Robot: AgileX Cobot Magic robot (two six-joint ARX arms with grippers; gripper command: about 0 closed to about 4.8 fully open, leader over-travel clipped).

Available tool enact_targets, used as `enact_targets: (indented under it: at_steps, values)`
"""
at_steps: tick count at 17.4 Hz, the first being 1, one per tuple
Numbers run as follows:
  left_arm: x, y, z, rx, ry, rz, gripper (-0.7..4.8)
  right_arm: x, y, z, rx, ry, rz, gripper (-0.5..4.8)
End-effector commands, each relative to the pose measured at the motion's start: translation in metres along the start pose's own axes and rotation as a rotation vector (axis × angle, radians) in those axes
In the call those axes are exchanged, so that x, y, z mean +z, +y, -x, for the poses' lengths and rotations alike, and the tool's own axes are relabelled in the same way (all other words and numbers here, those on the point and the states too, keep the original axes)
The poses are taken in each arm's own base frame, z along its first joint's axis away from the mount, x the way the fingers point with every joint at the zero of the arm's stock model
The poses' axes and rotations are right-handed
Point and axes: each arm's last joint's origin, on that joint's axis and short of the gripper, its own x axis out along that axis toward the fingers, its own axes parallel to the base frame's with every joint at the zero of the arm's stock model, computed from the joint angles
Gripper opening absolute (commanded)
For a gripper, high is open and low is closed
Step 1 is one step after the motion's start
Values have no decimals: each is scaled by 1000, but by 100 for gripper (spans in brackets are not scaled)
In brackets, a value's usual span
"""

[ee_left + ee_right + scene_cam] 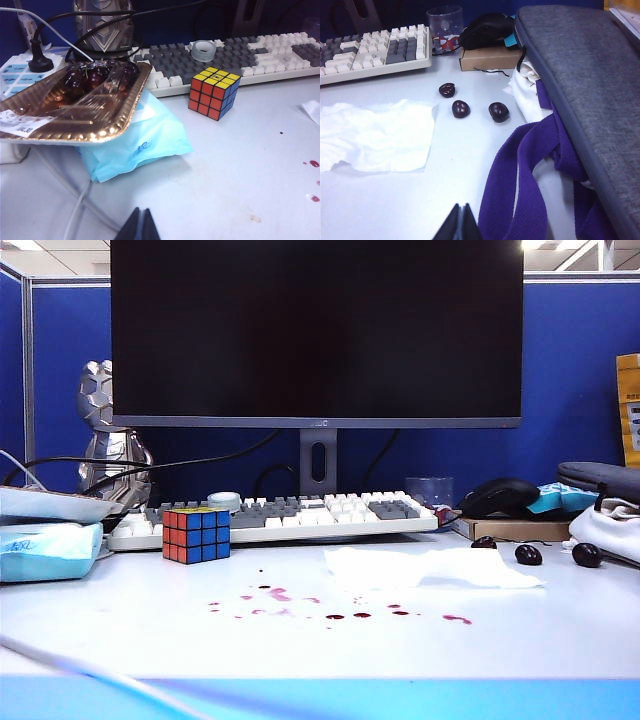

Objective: Use the wet wipes on the table to wipe the cherry juice off the table, then put the wipes back on the table.

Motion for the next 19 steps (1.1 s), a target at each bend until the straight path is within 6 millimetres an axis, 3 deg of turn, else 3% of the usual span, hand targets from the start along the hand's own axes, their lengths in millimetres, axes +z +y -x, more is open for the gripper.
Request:
enact_targets:
  at_steps: [1, 11, 14, 15, 17, 19]
  values:
    - [-1, 0, 0, -2, 8, 4, -2, 0, 0, 0, 0, -7, 3, -1]
    - [-1, 0, 0, -2, 8, 4, -2, 0, 0, 0, 0, -7, -2, -1]
    - [-1, 0, 0, -2, 8, 4, -2, 4, 1, 0, 15, -30, -202, -1]
    - [-1, 0, 0, -2, 8, 4, -2, 10, 2, 2, 50, -50, -297, -1]
    - [-1, 0, 0, -2, 8, 4, -2, 30, 6, 10, 93, -102, -309, -2]
    - [-1, 0, 0, -2, 8, 4, -2, 62, 9, 22, 107, -175, -292, -2]
